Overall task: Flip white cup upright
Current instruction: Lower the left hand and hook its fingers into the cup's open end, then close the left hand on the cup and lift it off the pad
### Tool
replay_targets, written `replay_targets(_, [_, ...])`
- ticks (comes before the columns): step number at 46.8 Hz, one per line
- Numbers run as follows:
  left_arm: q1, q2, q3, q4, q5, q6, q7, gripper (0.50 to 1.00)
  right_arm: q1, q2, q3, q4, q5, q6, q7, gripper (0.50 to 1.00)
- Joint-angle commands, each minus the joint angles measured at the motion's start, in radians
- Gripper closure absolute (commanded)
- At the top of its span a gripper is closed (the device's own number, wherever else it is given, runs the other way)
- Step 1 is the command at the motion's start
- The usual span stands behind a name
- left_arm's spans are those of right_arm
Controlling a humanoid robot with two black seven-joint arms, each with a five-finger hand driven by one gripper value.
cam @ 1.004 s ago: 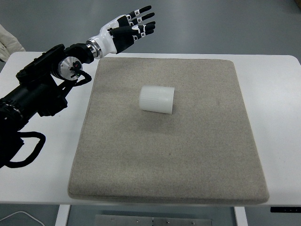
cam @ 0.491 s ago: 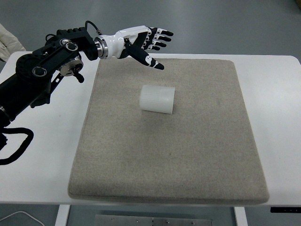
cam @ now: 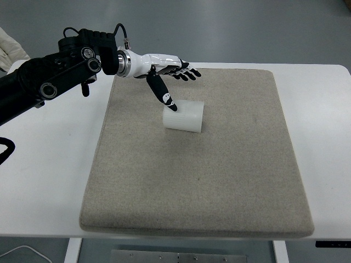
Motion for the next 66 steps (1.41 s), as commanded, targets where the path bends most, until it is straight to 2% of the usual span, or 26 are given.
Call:
replay_targets(1, [-0.003,-0.006,0.004,-0.023,0.019,0.0,0.004,0.506,0.0,0.0,0.0,0.0,0.0,0.0,0.0,0.57])
replay_targets(20, [0.01,-0.04,0.036,-0.032,0.111,0.025,0.041,0.516,0.0,0.0,0.0,0.0,0.0,0.0,0.0,0.57])
replay_targets(35, [0.014,-0.1,0.038,0.009,0.145,0.029,0.043,0.519,0.0,0.0,0.0,0.0,0.0,0.0,0.0,0.57])
replay_targets(50, [0.011,-0.109,0.098,0.016,0.145,0.035,0.041,0.519,0.0,0.0,0.0,0.0,0.0,0.0,0.0,0.57])
replay_targets(61, [0.011,-0.13,0.124,0.02,0.147,0.058,0.041,0.583,0.0,0.0,0.0,0.0,0.0,0.0,0.0,0.57])
replay_targets(66, [0.011,-0.138,0.124,0.023,0.147,0.058,0.041,0.583,0.0,0.0,0.0,0.0,0.0,0.0,0.0,0.57])
